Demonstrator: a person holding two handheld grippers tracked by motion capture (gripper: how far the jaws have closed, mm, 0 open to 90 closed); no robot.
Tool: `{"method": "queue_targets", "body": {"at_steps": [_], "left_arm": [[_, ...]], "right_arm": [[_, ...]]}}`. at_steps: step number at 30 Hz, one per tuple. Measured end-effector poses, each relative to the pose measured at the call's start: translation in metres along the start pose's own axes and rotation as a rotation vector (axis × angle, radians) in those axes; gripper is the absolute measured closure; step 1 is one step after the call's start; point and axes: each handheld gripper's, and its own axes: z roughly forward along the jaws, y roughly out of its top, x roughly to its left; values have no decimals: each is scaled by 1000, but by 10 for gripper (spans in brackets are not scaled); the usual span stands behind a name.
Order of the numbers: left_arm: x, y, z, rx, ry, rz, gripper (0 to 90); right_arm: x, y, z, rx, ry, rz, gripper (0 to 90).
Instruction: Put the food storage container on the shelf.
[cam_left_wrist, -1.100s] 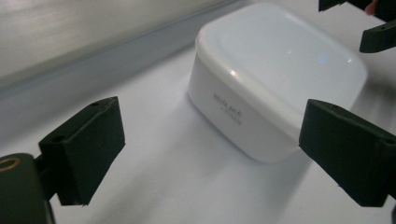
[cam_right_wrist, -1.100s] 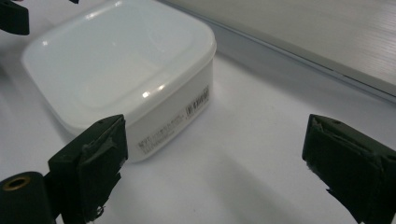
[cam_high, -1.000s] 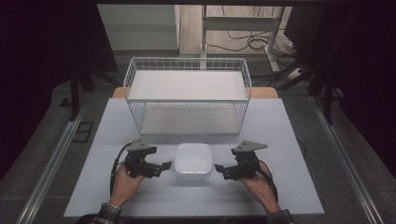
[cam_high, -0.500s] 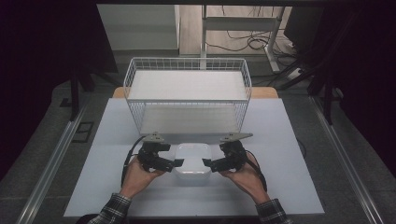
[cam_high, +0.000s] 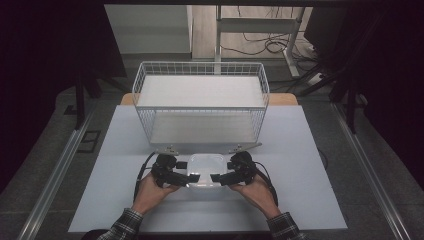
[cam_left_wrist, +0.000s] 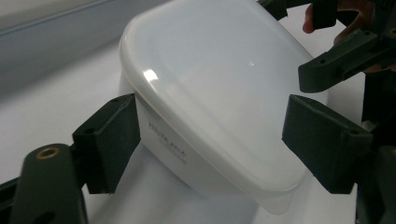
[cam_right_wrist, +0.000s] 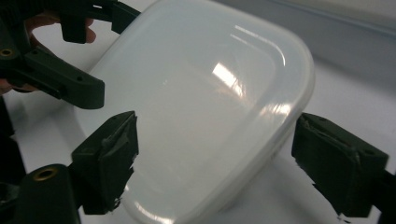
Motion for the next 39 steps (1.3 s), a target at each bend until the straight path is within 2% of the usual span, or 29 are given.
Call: {"method": "queue_targets", "body": {"at_steps": [1, 2, 3, 5, 7, 8, 9, 10, 11, 12, 14, 15, 16, 17, 19, 21, 25, 34, 39], "left_arm": [[1, -3, -4, 3, -20, -31, 274], [1, -3, -4, 3, -20, -31, 306], [1, -4, -6, 2, -27, -47, 306], [-2, -7, -11, -8, -19, -61, 371], [-5, -7, -15, -18, 1, -58, 476], [-5, -8, -17, -20, 2, -62, 507], [-5, -9, -18, -38, -1, -86, 553], [-5, -9, -18, -38, -1, -86, 581], [-5, -10, -20, -66, 1, -106, 613], [-5, -10, -20, -66, 1, -106, 645], [-7, -9, -23, -89, 10, -111, 680], [-8, -9, -24, -108, 23, -105, 736], [-8, -9, -24, -108, 23, -105, 776], [-9, -10, -24, -118, 34, -102, 776], [-10, -9, -23, -126, 52, -101, 802], [-9, -9, -24, -129, 58, -96, 803], [-11, -5, -29, -149, 58, -89, 805], [-16, 4, -38, -165, 77, -64, 805], [-18, 14, -51, -194, 89, -50, 805]], "right_arm": [[-1, -2, -4, 5, 15, 28, 232], [-1, -2, -4, 5, 15, 28, 232], [-3, -4, -6, 5, 27, 48, 266], [-5, -7, -10, -1, 44, 86, 342], [-5, -9, -17, -28, 23, 103, 480], [-5, -9, -19, -34, 15, 102, 502], [-3, -10, -22, -38, 8, 105, 541], [-3, -10, -22, -38, 8, 105, 541], [-3, -12, -25, -61, 2, 131, 608], [-3, -12, -25, -61, 2, 131, 608], [-3, -12, -29, -90, -7, 144, 675], [-2, -11, -32, -112, -37, 135, 722], [-2, -11, -32, -112, -37, 135, 722], [-1, -11, -34, -125, -49, 134, 759], [1, -11, -34, -136, -89, 92, 769], [3, -12, -33, -144, -107, 90, 770], [6, -10, -36, -175, -105, 75, 771], [11, 0, -45, -209, -111, 37, 772], [17, 14, -53, -242, -112, 1, 774]]}}
